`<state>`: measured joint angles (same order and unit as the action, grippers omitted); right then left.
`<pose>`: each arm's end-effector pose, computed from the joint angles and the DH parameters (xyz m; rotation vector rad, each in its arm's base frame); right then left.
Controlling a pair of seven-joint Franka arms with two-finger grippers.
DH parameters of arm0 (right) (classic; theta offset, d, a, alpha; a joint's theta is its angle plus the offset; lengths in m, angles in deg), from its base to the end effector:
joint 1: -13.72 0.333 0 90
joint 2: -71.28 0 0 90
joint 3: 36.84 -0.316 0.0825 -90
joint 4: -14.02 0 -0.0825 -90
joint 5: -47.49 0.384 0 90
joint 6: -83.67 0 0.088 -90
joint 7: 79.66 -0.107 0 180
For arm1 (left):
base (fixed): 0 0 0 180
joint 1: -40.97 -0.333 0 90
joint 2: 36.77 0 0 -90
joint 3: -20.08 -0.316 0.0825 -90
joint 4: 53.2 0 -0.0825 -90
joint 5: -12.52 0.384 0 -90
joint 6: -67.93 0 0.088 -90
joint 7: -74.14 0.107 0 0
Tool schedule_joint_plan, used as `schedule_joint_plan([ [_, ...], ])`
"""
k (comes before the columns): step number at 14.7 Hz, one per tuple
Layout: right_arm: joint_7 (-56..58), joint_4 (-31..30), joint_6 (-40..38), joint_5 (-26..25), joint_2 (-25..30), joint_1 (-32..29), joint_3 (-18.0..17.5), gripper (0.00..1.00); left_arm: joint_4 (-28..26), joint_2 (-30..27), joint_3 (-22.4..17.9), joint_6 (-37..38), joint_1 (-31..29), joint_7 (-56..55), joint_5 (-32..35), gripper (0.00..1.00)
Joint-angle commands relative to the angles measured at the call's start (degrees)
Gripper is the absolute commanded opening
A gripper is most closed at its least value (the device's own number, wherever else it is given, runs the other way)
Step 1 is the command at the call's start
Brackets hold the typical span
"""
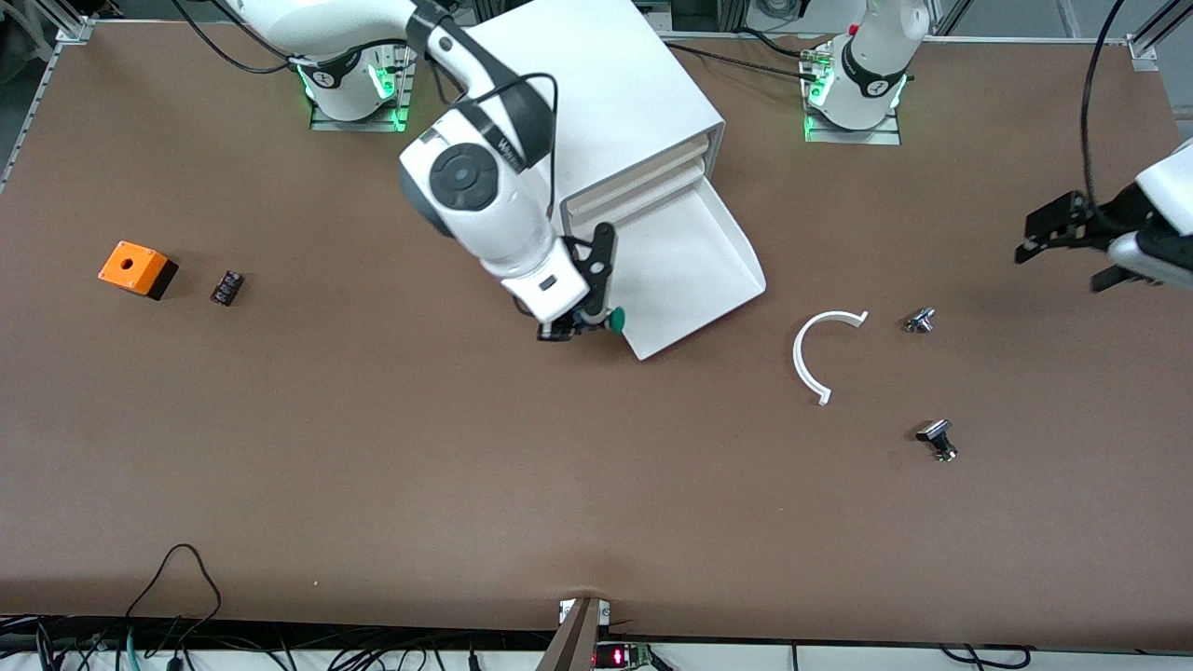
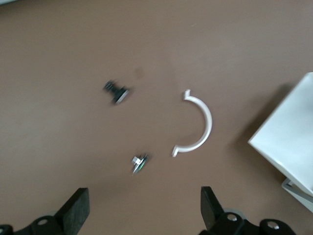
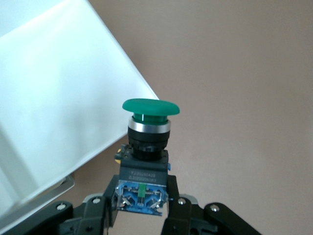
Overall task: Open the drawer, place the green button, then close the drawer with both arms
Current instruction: 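Carry the button over the drawer with the right gripper while the left gripper withdraws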
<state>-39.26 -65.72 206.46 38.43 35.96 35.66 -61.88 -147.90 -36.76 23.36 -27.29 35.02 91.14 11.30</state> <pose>0.5522 0.4819 0.3916 -2.2056 -2.0609 -0.2812 0.5605 0.0240 0.5935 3.0981 -0.3866 0.0194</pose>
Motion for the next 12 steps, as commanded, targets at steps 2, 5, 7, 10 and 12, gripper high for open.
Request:
schedule_joint_plan([
  [2, 1.18, 9.16, -5.81, -7.80, -5.62, 6.96, -0.45, 0.21, 2.76, 0.61, 2.35, 7.67, 1.64, -15.50, 6.24, 1.00],
  [5, 1.09, 9.35, -5.64, -10.44, -7.65, 11.01, -0.27, 0.21, 2.76, 0.70, 2.17, 7.51, 1.64, -15.51, 6.24, 1.00],
  [7, 1.26, 9.35, -5.64, -12.90, -8.62, 12.68, -0.01, 0.21, 2.85, 0.78, 1.91, 7.42, 1.64, -15.51, 5.97, 1.00],
  [10, 1.96, 9.35, -5.11, -15.46, -10.99, 14.62, 0.60, 0.22, 3.02, 0.96, 1.64, 7.33, 1.64, -15.33, 5.62, 1.00],
  [12, 3.46, 9.35, -4.59, -15.37, -12.13, 16.89, 2.97, 0.22, 3.02, 1.05, 1.64, 7.24, 1.64, -15.33, 5.62, 1.00],
])
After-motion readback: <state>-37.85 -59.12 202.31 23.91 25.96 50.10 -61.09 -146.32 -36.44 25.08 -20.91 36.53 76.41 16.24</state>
